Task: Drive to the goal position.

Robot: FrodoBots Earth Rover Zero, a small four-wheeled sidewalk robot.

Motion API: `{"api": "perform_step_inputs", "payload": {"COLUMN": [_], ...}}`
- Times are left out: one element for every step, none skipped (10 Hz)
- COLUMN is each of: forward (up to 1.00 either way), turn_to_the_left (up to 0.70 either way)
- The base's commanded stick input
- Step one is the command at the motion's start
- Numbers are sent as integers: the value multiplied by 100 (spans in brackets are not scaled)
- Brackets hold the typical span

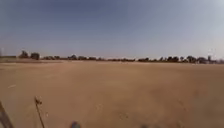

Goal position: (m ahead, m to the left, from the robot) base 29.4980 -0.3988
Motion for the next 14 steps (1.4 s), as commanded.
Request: {"api": "perform_step_inputs", "payload": {"forward": [50, 50, 50, 50, 50, 50, 50, 50, 50, 50, 50, 50, 50, 50], "turn_to_the_left": [0, 0, 0, 0, 0, 0, 0, 0, 0, 0, 0, 0, 0, 0]}}
